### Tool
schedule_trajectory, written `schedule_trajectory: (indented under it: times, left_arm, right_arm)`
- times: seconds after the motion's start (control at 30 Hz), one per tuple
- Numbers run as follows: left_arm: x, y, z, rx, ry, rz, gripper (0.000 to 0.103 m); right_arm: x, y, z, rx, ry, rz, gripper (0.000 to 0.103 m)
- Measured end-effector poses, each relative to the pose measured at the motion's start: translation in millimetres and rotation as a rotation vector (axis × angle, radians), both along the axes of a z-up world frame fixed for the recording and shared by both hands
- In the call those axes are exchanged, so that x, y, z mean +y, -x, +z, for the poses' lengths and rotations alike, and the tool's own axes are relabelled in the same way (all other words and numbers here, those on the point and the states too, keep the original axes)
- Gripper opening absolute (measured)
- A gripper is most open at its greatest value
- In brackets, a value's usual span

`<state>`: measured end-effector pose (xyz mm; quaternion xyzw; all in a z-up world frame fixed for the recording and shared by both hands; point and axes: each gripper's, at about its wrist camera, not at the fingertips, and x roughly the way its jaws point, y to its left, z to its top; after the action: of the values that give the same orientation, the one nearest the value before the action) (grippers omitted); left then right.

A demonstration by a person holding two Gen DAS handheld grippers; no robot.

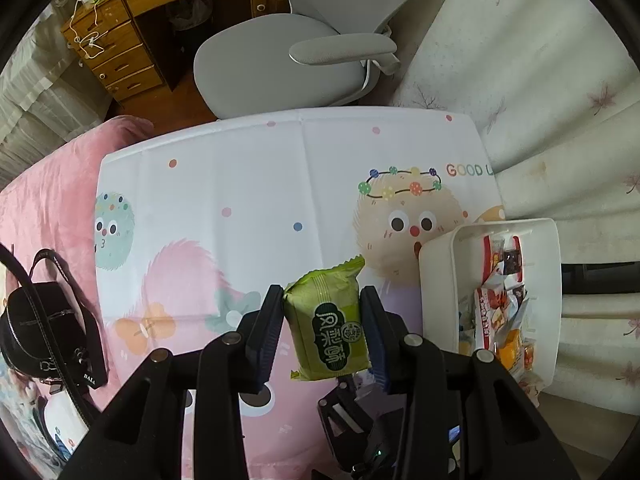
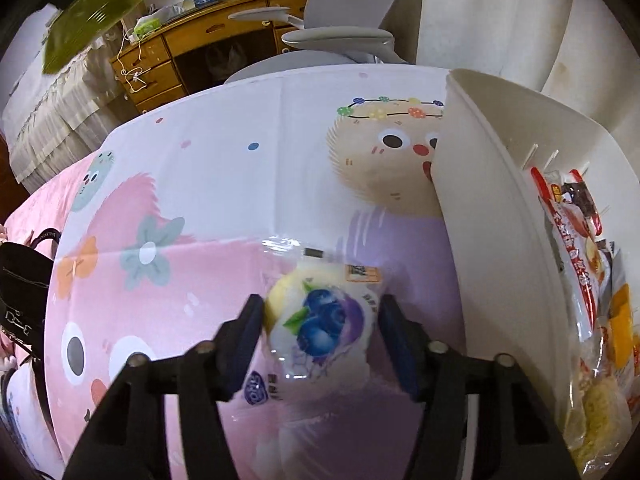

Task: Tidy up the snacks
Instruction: 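Carry both packets into the white tray and open both tools to drop them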

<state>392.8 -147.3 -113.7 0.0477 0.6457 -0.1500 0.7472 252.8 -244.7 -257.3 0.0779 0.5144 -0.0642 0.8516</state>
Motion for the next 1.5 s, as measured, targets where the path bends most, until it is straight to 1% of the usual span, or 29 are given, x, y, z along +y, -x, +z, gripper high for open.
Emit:
schedule_trajectory:
  times: [0.1, 0.23, 0.4, 0.5, 0.6, 0.7, 0.83, 1.03, 1.17, 1.23, 1.33, 1.4, 1.5]
  left_arm:
    - [-4.0, 4.7, 2.3, -0.001, -0.003, -0.010, 0.037]
    - [-12.6, 11.6, 7.1, -0.007, -0.003, -0.034, 0.037]
    - [-31.5, 23.0, 13.6, -0.015, 0.006, -0.071, 0.037]
    - [-44.6, 30.6, 17.0, -0.013, 0.017, -0.096, 0.037]
    - [-61.6, 40.4, 19.1, -0.010, 0.022, -0.135, 0.037]
    - [-77.6, 49.5, 18.9, -0.001, 0.029, -0.174, 0.037]
    - [-100.8, 64.6, 17.7, 0.011, 0.048, -0.237, 0.037]
    - [-134.5, 90.6, 9.7, 0.044, 0.073, -0.334, 0.037]
    - [-146.8, 107.6, 8.3, 0.043, 0.105, -0.388, 0.038]
    - [-147.7, 115.6, 9.9, 0.036, 0.123, -0.407, 0.038]
    - [-142.1, 125.0, 13.5, 0.027, 0.148, -0.416, 0.040]
    - [-132.7, 130.9, 16.3, 0.013, 0.164, -0.409, 0.045]
    - [-113.3, 140.7, 19.4, -0.022, 0.169, -0.387, 0.051]
  right_arm:
    - [-1.0, 1.7, 1.5, 0.009, -0.004, 0.015, 0.051]
    - [-9.9, 10.7, 9.0, 0.010, -0.055, 0.001, 0.051]
    - [-18.9, 31.2, 31.7, -0.036, -0.133, 0.010, 0.050]
    - [-25.6, 48.0, 49.9, -0.081, -0.184, 0.010, 0.050]
    - [-35.5, 64.1, 67.0, -0.128, -0.201, 0.002, 0.050]
    - [-51.4, 84.8, 83.4, -0.183, -0.184, -0.023, 0.051]
    - [-75.7, 107.9, 99.1, -0.229, -0.173, -0.088, 0.051]
    - [-111.9, 141.3, 104.8, -0.227, -0.138, -0.220, 0.052]
    - [-133.4, 162.5, 104.9, -0.237, -0.135, -0.316, 0.052]
    - [-139.7, 168.9, 107.6, -0.260, -0.129, -0.345, 0.053]
    - [-147.4, 172.5, 109.6, -0.254, -0.118, -0.384, 0.065]
    - [-150.8, 176.1, 109.9, -0.256, -0.127, -0.393, 0.065]
    - [-150.8, 182.4, 108.7, -0.239, -0.126, -0.385, 0.066]
